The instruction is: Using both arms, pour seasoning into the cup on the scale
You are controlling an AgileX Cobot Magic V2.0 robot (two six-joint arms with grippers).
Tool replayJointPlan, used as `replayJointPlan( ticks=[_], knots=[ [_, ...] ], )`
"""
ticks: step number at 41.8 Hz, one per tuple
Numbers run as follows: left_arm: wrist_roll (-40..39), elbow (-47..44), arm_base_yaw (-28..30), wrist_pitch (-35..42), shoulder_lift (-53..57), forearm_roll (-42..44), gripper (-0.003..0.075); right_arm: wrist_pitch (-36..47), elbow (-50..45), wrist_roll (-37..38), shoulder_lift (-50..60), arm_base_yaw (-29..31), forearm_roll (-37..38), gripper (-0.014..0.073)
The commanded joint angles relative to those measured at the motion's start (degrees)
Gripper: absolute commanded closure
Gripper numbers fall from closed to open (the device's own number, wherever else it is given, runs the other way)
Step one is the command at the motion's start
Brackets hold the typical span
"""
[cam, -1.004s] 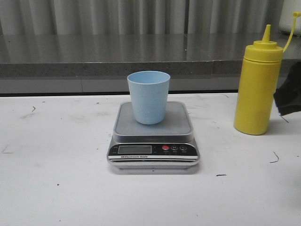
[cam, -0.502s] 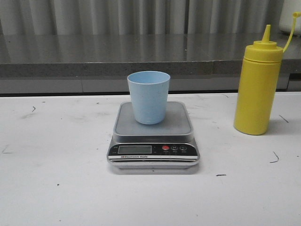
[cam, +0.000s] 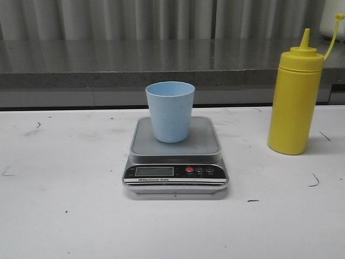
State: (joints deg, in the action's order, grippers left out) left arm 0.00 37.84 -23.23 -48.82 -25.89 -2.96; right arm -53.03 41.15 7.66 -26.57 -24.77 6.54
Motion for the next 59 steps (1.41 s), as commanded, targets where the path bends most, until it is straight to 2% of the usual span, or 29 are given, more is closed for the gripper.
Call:
replayJointPlan(
  ticks=[1,22,25,29,32,39,41,59],
  knots=[
    [-0.90,1.45,0.07,3.92,-0.36,-0.37,0.0407,2.36,1.87,-1.45,0.96,-0.11,-0.50,-0.0060],
    [-0.90,1.45,0.07,3.92,-0.36,-0.49,0.0407,3.07,1.87,-1.45,1.05,-0.11,0.17,-0.0053],
    [-0.90,1.45,0.07,3.92,-0.36,-0.49,0.0407,3.33,1.87,-1.45,1.05,-0.11,0.17,-0.0003],
    [-0.90,1.45,0.07,4.21,-0.36,-0.49,0.0432,3.50,1.87,-1.45,1.05,-0.11,0.17,0.0167],
    [-0.90,1.45,0.07,4.11,-0.36,-0.49,0.0500,3.50,1.87,-1.45,1.05,-0.11,0.17,0.0310],
    [-0.90,1.45,0.07,4.00,-0.36,-0.49,0.0743,3.57,1.87,-1.45,1.05,-0.11,0.22,0.0599],
    [-0.90,1.45,0.07,3.99,-0.36,-0.49,0.0741,3.56,1.87,-1.45,1.05,-0.11,0.22,0.0660],
    [-0.90,1.45,0.07,3.99,-0.36,-0.49,0.0740,2.22,1.87,-1.45,1.05,-0.11,0.17,0.0662]
  ],
)
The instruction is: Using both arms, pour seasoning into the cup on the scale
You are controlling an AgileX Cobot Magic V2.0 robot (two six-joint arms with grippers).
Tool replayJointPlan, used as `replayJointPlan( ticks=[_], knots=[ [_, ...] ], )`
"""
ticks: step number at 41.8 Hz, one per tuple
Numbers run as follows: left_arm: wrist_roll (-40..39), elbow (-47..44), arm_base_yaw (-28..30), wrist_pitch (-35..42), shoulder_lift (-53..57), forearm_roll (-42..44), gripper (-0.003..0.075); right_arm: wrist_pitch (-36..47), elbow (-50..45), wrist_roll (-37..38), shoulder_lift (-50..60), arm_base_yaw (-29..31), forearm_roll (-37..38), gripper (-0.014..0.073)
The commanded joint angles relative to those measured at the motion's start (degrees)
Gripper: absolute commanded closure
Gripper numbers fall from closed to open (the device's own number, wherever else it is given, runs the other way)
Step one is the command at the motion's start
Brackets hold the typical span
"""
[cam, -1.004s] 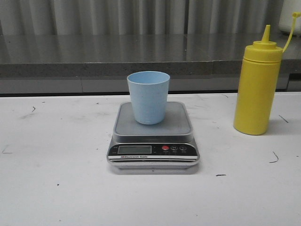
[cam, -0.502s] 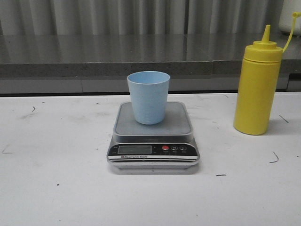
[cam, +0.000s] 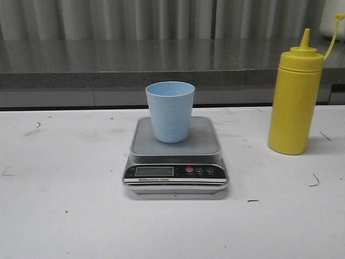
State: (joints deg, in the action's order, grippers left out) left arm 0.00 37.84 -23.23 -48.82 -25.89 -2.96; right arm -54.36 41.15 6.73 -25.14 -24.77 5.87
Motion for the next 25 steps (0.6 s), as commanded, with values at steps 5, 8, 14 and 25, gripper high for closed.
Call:
replayJointPlan(
  ticks=[5,8,14,25],
  knots=[
    [-0.90,0.92,0.07,4.50,0.44,-0.49,0.0740,3.54,1.87,-0.52,-0.38,-0.11,0.84,0.0662],
    [-0.53,-0.52,0.49,5.89,1.66,2.39,0.0740,3.54,1.87,-0.52,-0.38,-0.11,0.84,0.0662],
    [-0.53,-6.44,6.14,11.02,7.07,5.23,0.0740,3.54,1.87,-0.52,-0.38,-0.11,0.84,0.0662],
    [-0.53,-23.75,14.98,31.42,20.70,5.19,0.0740,3.54,1.87,-0.52,-0.38,-0.11,0.84,0.0662]
  ],
)
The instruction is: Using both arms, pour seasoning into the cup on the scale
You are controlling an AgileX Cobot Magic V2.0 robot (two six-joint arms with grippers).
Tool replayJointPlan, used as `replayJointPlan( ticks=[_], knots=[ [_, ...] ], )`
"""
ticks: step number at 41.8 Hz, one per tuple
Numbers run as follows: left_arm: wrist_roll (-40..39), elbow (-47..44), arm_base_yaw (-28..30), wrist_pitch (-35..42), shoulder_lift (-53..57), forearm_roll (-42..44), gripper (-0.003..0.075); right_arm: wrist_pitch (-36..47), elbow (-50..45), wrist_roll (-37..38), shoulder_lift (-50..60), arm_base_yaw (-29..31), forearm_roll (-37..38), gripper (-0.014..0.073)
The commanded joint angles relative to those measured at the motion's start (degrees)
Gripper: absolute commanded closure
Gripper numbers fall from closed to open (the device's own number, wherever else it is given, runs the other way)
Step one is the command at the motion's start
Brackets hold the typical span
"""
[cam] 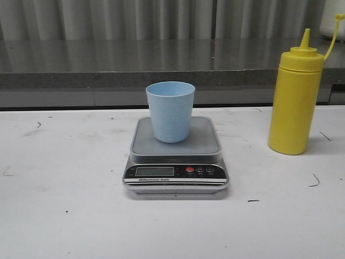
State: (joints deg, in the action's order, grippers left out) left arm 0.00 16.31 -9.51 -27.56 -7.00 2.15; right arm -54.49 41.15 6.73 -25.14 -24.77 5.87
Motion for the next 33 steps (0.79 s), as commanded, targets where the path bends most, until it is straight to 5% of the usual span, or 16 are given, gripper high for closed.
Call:
replayJointPlan(
  ticks=[1,14,33],
  knots=[
    [-0.53,-3.84,1.74,11.45,2.52,0.08,0.0740,3.68,1.87,-0.52,-0.38,-0.11,0.84,0.0662],
    [-0.53,-18.18,5.03,29.72,6.95,-4.93,0.0740,3.68,1.87,-0.52,-0.38,-0.11,0.84,0.0662],
    [-0.53,-18.01,7.86,27.56,8.31,-5.24,0.0740,3.68,1.87,-0.52,-0.43,-0.11,0.84,0.0662]
  ],
)
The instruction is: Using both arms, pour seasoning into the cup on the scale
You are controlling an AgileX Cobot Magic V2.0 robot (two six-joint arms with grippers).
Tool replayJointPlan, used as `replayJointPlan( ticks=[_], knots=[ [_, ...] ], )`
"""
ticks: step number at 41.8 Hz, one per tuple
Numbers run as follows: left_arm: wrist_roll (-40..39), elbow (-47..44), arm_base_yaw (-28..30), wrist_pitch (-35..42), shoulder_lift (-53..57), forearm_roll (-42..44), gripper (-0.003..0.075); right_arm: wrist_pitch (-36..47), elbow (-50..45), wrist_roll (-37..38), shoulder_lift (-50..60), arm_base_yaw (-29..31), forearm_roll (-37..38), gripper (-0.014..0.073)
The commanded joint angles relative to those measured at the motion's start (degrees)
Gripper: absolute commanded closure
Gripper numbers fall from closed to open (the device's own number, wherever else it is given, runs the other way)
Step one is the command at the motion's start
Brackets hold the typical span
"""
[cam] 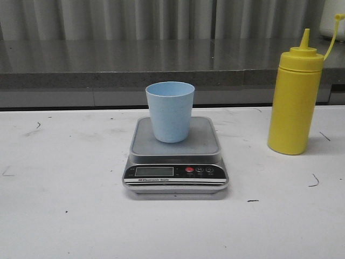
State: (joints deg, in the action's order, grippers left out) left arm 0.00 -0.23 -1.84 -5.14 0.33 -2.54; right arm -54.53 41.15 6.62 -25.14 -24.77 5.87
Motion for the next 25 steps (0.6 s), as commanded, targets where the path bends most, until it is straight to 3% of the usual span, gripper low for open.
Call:
replayJointPlan(
  ticks=[1,25],
  knots=[
    [-0.53,-1.48,0.18,5.14,0.98,-0.54,0.0740,3.72,1.87,-0.40,-0.43,-0.11,0.84,0.0662],
    [-0.53,-1.48,0.82,5.14,0.98,-0.54,0.0740,3.72,1.87,-0.40,-0.43,-0.11,0.84,0.0662]
  ],
)
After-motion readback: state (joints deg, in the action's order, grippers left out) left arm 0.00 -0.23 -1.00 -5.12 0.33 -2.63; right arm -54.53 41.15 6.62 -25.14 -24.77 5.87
